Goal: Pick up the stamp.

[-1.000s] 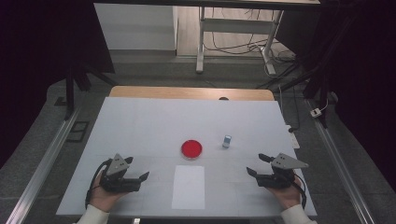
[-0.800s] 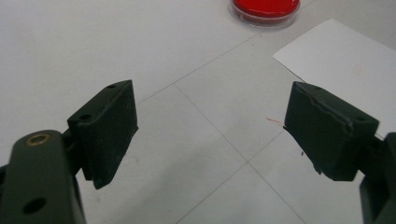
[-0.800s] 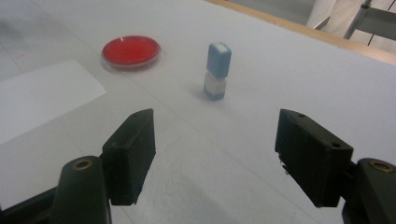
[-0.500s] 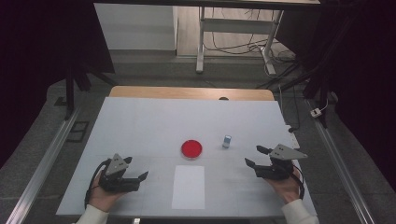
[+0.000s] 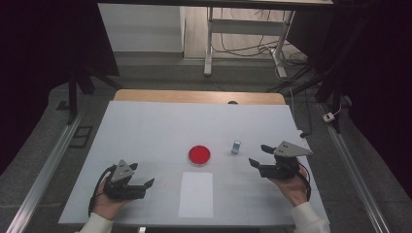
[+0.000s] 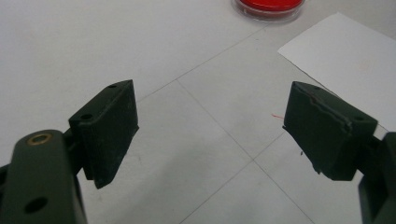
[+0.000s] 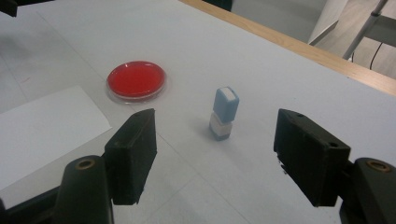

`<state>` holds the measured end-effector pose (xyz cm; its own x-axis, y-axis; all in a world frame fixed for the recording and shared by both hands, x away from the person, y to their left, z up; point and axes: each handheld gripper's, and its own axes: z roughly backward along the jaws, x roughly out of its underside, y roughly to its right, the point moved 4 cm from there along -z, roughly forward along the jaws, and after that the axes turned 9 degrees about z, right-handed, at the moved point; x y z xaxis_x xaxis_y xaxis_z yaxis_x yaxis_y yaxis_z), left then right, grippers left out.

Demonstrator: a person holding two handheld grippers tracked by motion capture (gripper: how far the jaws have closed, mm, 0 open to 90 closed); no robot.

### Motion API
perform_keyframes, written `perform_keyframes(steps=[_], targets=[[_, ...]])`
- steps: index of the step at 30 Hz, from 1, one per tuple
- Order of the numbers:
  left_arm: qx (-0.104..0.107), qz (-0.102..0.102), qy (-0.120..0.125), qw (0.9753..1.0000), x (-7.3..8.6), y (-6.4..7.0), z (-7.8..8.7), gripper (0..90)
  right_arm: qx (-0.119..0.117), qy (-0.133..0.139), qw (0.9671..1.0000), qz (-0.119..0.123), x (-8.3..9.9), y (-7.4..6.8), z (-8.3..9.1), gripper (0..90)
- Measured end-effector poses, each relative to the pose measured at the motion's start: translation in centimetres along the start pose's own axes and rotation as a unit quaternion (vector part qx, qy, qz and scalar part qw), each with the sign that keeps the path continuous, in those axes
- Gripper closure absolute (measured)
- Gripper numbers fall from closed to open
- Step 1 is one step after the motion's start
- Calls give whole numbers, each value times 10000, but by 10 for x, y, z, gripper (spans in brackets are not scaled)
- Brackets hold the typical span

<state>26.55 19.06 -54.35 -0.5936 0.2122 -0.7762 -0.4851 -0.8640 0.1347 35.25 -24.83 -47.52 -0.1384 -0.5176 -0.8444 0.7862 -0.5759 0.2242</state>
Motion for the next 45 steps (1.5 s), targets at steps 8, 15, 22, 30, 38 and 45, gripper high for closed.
perform_keyframes(steps=[8, 15, 22, 30, 38, 45], targets=[[-3, -11, -6, 10000, 0, 1, -1, 176, -95, -135, 9999, 30, -7, 3, -12, 293], [-17, -12, -10, 10000, 1, 0, -1, 176, -105, -205, 9997, -27, -15, 11, -19, 292], [-25, -6, -12, 10000, 0, 0, -2, 176, -189, -319, 9993, 20, -24, 16, -26, 294], [-22, -16, -39, 10000, 1, 0, -4, 176, -383, -766, 9962, 177, -35, 20, -57, 290], [-28, 12, -55, 10000, 1, 0, -5, 176, -541, -733, 9958, 48, -33, 24, -70, 299], [-66, -13, -87, 9999, 2, 0, -6, 176, -669, -929, 9933, 159, -29, 28, -84, 330]])
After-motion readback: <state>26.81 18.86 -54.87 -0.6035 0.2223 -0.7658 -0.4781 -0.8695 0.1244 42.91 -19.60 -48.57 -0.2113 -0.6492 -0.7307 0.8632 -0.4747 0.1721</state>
